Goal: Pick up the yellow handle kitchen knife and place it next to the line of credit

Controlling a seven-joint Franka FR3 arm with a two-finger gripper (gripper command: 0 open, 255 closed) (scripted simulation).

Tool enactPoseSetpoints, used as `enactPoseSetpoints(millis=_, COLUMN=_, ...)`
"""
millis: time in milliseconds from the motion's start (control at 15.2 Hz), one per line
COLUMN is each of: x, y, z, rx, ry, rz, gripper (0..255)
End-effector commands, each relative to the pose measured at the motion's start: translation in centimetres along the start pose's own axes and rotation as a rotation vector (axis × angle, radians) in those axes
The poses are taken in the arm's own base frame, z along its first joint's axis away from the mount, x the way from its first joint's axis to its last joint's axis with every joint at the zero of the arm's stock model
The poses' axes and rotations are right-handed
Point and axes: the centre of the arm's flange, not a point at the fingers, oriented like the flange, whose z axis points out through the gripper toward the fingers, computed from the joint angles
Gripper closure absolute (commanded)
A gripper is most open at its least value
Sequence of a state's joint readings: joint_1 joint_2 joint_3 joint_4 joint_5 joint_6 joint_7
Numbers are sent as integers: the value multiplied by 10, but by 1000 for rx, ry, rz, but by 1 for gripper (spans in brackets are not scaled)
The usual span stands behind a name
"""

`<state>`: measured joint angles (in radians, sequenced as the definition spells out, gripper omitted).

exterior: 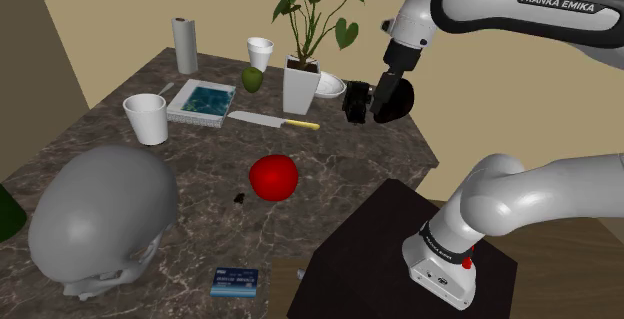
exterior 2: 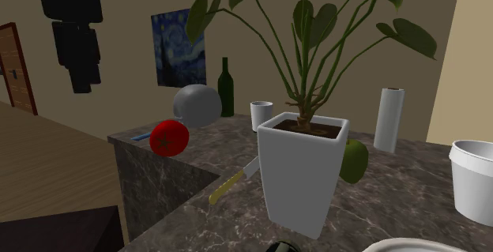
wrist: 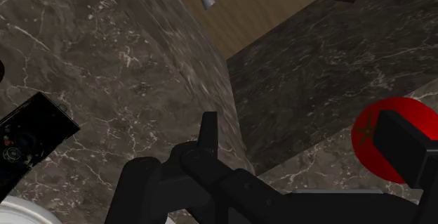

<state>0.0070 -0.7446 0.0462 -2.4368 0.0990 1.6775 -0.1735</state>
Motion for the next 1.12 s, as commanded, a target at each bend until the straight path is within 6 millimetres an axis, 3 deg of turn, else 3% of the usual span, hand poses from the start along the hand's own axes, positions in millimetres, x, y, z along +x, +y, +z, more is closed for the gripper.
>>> enactPoseSetpoints(millis=0, x=0, y=0, z=0, rx=0, ry=0, rz=0, gripper=0)
enactPoseSetpoints(millis=528, x=87, y=24, z=53, rx=-17, ry=1, rz=-161, gripper=0)
enactPoseSetpoints(millis=1056, x=177, y=34, z=106, rx=-34, ry=3, rz=-322, gripper=0)
